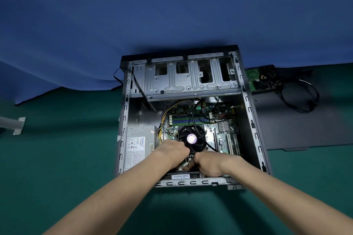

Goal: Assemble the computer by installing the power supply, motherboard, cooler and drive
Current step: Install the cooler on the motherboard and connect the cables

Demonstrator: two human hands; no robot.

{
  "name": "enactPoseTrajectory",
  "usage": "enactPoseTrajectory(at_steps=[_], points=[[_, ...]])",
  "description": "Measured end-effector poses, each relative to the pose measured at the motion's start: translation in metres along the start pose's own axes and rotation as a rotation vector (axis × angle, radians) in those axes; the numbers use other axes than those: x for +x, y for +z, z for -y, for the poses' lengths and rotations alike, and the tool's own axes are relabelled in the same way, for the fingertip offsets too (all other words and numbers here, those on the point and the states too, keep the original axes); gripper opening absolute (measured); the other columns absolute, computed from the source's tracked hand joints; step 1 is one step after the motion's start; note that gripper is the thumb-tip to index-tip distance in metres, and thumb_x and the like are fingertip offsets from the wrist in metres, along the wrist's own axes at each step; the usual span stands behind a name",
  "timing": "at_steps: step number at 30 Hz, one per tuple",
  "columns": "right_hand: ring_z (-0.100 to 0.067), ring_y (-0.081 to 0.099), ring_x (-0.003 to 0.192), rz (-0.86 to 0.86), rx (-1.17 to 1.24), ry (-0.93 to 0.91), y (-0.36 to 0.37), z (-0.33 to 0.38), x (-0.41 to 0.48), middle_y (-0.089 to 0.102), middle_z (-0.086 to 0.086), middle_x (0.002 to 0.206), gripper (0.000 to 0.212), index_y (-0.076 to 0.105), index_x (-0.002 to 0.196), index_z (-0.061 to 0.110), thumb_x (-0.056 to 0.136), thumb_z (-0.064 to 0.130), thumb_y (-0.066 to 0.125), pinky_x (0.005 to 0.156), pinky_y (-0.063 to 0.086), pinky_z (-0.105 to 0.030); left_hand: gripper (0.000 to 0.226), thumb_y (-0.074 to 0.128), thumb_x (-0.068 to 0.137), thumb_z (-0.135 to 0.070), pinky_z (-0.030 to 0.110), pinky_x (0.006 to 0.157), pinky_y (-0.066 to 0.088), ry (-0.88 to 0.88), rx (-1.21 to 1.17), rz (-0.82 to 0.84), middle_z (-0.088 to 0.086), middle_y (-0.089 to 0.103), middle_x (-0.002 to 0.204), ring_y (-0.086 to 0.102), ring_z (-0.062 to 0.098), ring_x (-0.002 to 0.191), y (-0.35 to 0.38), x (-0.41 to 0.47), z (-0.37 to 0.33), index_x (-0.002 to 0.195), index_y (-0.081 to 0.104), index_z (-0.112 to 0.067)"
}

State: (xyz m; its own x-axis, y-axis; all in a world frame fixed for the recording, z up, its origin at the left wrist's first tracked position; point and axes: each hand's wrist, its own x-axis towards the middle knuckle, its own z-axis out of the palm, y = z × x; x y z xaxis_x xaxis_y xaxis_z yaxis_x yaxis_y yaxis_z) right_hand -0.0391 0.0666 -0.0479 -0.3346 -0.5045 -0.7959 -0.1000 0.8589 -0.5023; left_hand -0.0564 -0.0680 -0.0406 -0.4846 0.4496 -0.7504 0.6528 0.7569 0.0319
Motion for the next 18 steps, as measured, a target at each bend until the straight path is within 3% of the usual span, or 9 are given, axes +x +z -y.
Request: enactPoseTrajectory(at_steps=[10,14,18], points=[[-0.027,0.054,0.117,-0.065,0.010,0.006,0.002,-0.001,-0.004,0.059,-0.010,0.132,0.044,0.062,0.127,0.024,0.093,0.005,0.041,0.100,0.045,-0.035,0.024,0.050,0.089,0.004,0.038,0.085,0.038,0.004,-0.012,-0.065,0.012,0.058,0.109,0.055,0.030,0.105,0.009,-0.003,0.001,0.107,0.059,-0.007],[-0.026,0.054,0.118,-0.063,0.038,-0.002,0.002,-0.001,-0.004,0.058,-0.008,0.132,0.050,0.061,0.127,0.030,0.092,0.003,0.040,0.101,0.044,-0.033,0.023,0.050,0.089,0.004,0.037,0.079,0.033,0.008,-0.013,-0.080,0.012,0.057,0.108,0.055,0.030,0.103,0.011,-0.003,0.000,0.106,0.059,-0.008],[-0.025,0.053,0.120,-0.067,0.056,-0.004,0.003,-0.002,-0.004,0.057,-0.006,0.134,0.050,0.062,0.127,0.031,0.091,0.003,0.041,0.102,0.043,-0.032,0.019,0.051,0.086,0.006,0.040,0.080,0.034,-0.001,-0.021,-0.074,0.010,0.055,0.096,0.055,0.031,0.101,0.011,-0.003,0.000,0.091,0.056,-0.011]])
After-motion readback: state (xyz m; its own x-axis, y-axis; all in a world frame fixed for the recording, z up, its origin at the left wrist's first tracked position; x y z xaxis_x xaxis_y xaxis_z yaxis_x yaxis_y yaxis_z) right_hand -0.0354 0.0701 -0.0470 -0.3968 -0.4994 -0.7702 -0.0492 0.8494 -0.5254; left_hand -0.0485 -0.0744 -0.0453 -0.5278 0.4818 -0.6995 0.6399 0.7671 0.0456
